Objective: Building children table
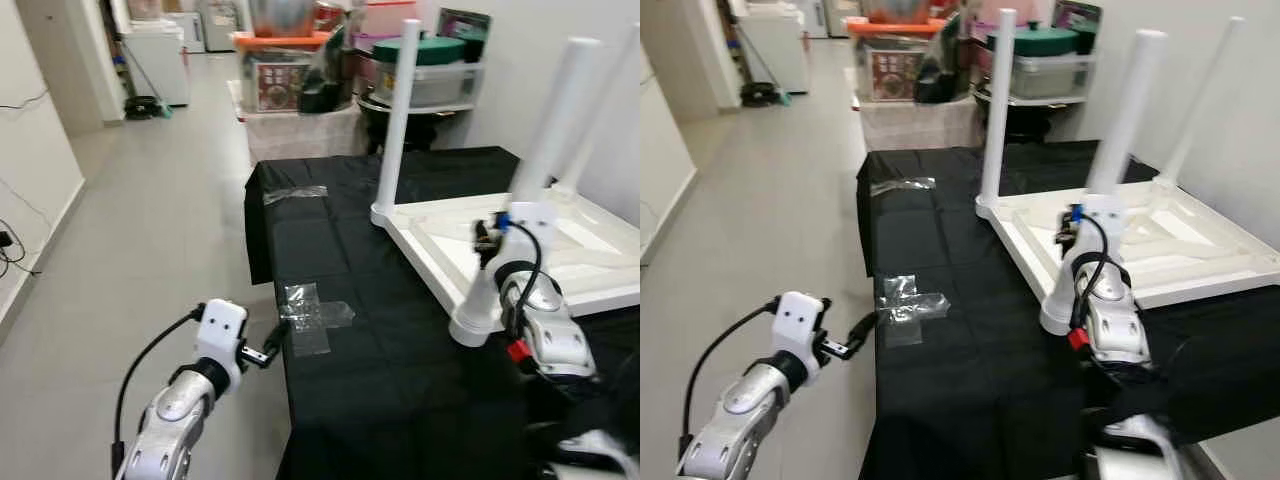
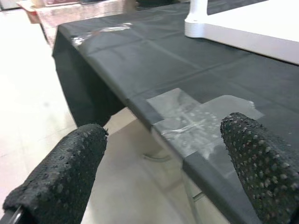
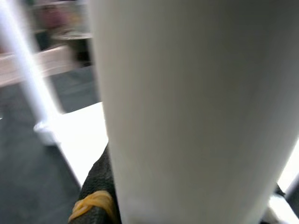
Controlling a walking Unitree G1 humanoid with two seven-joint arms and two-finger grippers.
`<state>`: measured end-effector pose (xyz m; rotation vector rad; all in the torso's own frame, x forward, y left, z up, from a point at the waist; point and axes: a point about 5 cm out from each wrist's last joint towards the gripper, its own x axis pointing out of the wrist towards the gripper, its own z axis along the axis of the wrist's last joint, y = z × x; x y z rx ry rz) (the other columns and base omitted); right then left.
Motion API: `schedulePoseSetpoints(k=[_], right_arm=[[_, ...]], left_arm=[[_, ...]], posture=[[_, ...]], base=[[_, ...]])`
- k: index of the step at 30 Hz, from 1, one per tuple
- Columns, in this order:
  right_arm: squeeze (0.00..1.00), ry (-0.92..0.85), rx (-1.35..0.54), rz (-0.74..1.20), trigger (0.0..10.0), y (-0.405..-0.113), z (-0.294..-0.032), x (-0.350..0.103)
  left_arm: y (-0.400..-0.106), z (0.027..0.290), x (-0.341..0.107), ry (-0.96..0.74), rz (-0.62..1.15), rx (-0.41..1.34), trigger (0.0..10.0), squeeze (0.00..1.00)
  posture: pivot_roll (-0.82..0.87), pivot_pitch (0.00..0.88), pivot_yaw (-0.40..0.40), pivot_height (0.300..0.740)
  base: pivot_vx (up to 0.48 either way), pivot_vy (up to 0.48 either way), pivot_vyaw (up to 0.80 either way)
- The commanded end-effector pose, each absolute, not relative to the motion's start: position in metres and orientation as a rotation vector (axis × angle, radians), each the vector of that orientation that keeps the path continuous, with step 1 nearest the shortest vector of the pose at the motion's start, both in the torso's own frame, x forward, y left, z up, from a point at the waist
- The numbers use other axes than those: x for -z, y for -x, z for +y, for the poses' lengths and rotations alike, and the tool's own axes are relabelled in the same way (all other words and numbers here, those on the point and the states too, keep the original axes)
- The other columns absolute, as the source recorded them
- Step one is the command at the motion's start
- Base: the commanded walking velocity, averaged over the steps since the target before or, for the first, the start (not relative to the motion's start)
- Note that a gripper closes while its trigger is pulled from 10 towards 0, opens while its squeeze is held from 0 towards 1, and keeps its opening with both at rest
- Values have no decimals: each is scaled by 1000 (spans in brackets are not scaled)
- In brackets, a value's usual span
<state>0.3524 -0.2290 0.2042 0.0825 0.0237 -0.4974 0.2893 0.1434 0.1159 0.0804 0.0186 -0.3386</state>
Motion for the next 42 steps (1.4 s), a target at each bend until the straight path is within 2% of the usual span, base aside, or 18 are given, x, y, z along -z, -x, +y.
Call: schedulePoseSetpoints(k=[1, 2, 3, 4, 9, 10, 11, 12, 16, 17, 19, 20, 21, 24, 25, 28, 36, 42], right_arm=[[0, -166, 528, 151, 0, -344, -211, -181], [0, -190, 454, 145, 0, -338, -174, -180], [0, -190, 454, 145, 0, -338, -174, -180], [0, -177, 388, 160, 0, -335, -154, -174], [0, -146, 307, 195, 0, -332, -138, -165], [0, -143, 273, 192, 3922, -333, -133, -166], [0, -142, 251, 190, 3922, -334, -130, -166], [0, -127, 182, 182, 10000, -337, -124, -168], [0, -89, 79, 132, 10000, -338, -124, -179], [600, -63, 38, 103, 10000, -339, -134, -183], [592, -43, 9, 85, 10000, -339, -141, -185], [467, -32, -49, 61, 10000, -339, -150, -188], [0, -1, -94, 55, 10000, -339, -157, -190], [0, 55, -137, 51, 10000, -338, -165, -192], [0, 126, -231, 6, 10000, -338, -185, -198], [0, 191, -293, -16, 10000, -338, -197, -201], [0, 300, -566, 12, 10000, -333, -198, -195], [0, 281, -726, 30, 10000, -326, -198, -190]], left_arm=[[-292, 137, -116, -86, 21, 360, 10000, 0], [-294, 137, -117, -85, 18, 357, 10000, 0], [-294, 137, -117, -85, 18, 357, 10000, 0], [-295, 137, -117, -84, 19, 353, 10000, 0], [-294, 136, -116, -84, 19, 354, 10000, 0], [-294, 136, -115, -83, 21, 352, 10000, 0], [-293, 136, -115, -82, 22, 352, 10000, 0], [-293, 136, -115, -80, 23, 351, 10000, 0], [-292, 136, -114, -78, 24, 348, 10000, 0], [-292, 136, -114, -77, 25, 347, 10000, 0], [-291, 137, -113, -76, 26, 345, 10000, 0], [-291, 137, -113, -76, 27, 345, 10000, 0], [-291, 137, -113, -76, 27, 344, 10000, 0], [-291, 138, -112, -78, 27, 343, 10000, 0], [-291, 139, -112, -78, 26, 339, 10000, 0], [-291, 139, -112, -78, 26, 339, 10000, 0], [-293, 140, -115, -83, 19, 344, 10000, 0], [-292, 141, -116, -87, 17, 345, 10000, 0]], posture=[[41, 0, -26, 740], [41, 0, -24, 740], [41, 0, -24, 740], [41, 0, -26, 740], [38, 0, -28, 740], [35, 0, -31, 740], [35, 0, -31, 740], [36, 0, -33, 740], [34, 0, -36, 740], [34, 0, -38, 740], [34, 0, -38, 740], [32, 0, -40, 740], [32, 0, -40, 740], [32, 0, -40, 740], [36, 0, -39, 740], [36, 0, -39, 740], [45, 0, -39, 740], [53, 0, -41, 740]], base=[[0, 0, 0], [0, 0, 0], [0, 0, 0], [0, 0, 0], [0, 0, 0], [0, 0, 0], [0, 0, 0], [0, 0, 0], [0, 0, 0], [0, 0, 0], [0, 0, 0], [0, 0, 0], [0, 0, 0], [0, 0, 0], [0, 0, 0], [0, 0, 0], [0, 0, 0], [0, 0, 0]])
